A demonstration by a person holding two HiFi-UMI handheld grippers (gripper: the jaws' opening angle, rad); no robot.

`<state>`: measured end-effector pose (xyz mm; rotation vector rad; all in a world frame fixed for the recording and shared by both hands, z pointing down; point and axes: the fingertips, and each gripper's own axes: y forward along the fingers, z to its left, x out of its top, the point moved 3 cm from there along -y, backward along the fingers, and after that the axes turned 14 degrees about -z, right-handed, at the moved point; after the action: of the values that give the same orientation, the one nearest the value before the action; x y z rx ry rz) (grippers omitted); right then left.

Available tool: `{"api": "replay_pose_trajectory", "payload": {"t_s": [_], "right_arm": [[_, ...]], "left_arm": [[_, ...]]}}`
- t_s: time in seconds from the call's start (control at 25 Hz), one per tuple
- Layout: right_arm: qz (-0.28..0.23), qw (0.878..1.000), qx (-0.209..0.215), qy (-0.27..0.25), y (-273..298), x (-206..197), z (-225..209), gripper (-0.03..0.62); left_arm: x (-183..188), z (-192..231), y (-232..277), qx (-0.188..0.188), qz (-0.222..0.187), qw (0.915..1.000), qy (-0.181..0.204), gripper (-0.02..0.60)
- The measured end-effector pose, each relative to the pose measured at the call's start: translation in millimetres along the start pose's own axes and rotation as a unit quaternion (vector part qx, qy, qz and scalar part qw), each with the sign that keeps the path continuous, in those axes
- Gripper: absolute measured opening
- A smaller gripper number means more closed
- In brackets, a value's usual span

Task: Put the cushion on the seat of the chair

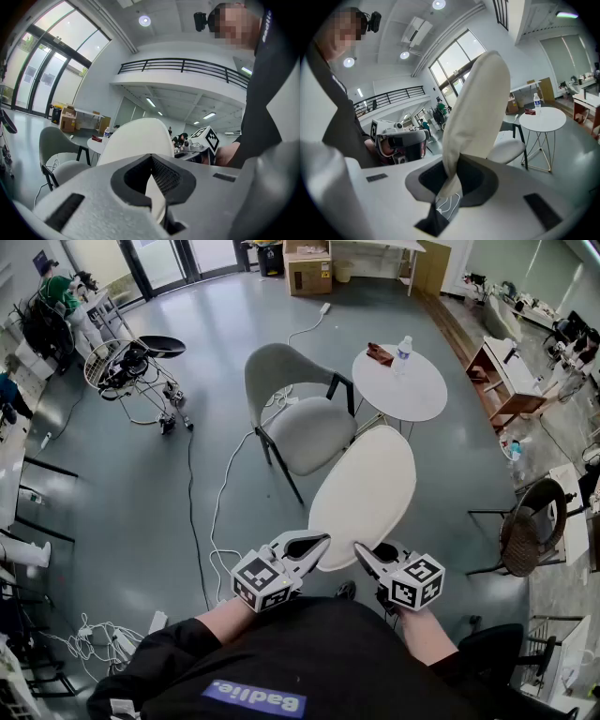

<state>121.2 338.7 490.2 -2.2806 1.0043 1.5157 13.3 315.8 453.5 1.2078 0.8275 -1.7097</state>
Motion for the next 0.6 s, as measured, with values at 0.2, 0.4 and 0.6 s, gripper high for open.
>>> {"api": "replay_pose_trajectory", "payload": {"t_s": [0.2,0.4,0.6], "right_arm": [[-0.001,1.000,0.002,0.004,-3,-1,-2,0.066],[0.001,1.000,0.009,0.010,-4,1,-11,0.066],[0.006,1.000,0.019,0.017,-5,2,-22,0.066]], "left_arm": [[-1,-2,1,0.004,0.001,1.0000,0.004,0.015],[-3,-2,10,0.009,0.003,0.9999,0.003,0.015],[-5,-2,22,0.015,0.008,0.9998,0.010,0.017]]}}
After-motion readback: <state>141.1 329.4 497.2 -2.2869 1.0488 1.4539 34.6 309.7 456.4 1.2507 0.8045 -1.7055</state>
